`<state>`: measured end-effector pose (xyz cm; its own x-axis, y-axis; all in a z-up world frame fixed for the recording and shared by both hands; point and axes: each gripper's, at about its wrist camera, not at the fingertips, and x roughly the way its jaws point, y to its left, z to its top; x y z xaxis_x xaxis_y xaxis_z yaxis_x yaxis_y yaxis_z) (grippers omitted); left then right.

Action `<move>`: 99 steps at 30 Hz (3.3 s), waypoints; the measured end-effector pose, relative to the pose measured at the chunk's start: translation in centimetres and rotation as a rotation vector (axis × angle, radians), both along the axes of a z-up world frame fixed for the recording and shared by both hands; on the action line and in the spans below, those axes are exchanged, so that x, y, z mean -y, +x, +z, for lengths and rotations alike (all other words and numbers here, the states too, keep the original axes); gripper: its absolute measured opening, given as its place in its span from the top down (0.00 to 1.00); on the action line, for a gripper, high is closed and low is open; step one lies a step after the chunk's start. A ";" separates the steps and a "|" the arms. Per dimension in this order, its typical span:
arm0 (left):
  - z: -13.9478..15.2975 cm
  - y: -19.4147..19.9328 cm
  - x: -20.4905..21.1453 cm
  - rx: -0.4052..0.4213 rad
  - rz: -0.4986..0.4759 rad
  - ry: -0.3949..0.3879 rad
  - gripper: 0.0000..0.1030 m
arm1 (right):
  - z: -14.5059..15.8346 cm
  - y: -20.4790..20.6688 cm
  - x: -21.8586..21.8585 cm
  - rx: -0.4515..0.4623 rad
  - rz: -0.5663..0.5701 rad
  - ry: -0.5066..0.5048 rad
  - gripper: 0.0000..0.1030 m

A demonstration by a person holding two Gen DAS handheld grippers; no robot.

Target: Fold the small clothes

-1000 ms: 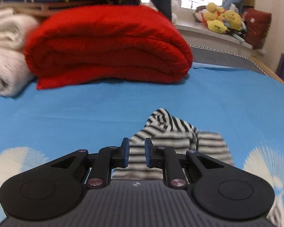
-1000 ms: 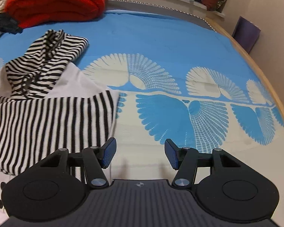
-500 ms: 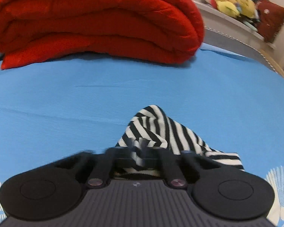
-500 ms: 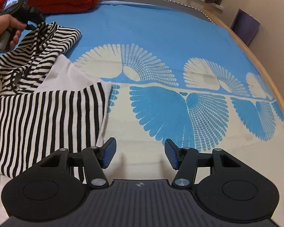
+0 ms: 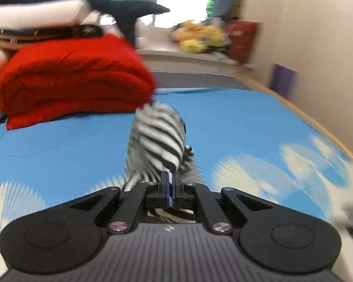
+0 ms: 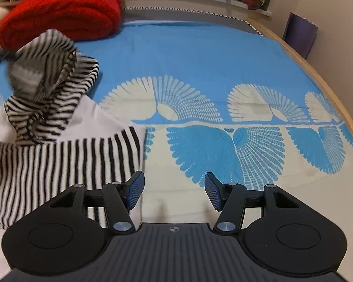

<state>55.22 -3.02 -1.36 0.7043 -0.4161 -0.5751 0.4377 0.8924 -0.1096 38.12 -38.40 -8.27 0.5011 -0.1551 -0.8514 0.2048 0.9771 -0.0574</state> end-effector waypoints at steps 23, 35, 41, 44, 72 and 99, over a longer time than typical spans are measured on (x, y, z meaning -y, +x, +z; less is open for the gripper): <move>-10.3 -9.9 -8.7 -0.772 0.613 -0.323 0.59 | -4.5 1.0 -4.5 -0.097 -0.118 0.511 0.52; -6.9 -9.4 -9.3 -0.543 0.546 -0.352 0.99 | -5.3 1.0 -8.3 -0.005 -0.066 0.545 0.99; -2.4 -10.5 -12.2 -0.272 0.577 -0.480 0.99 | 0.6 -2.1 -5.9 0.228 -0.058 0.619 1.00; -4.7 -9.8 -13.4 -0.421 0.623 -0.452 0.99 | -2.9 -2.3 -5.9 -0.051 -0.060 0.636 1.00; -7.3 -9.2 -13.4 -0.517 0.668 -0.324 0.95 | -6.3 -0.9 -1.2 0.029 -0.373 0.727 1.00; -8.7 -9.6 -12.2 -0.588 0.583 -0.169 0.78 | -7.5 0.5 -3.7 -0.145 -0.255 0.562 0.67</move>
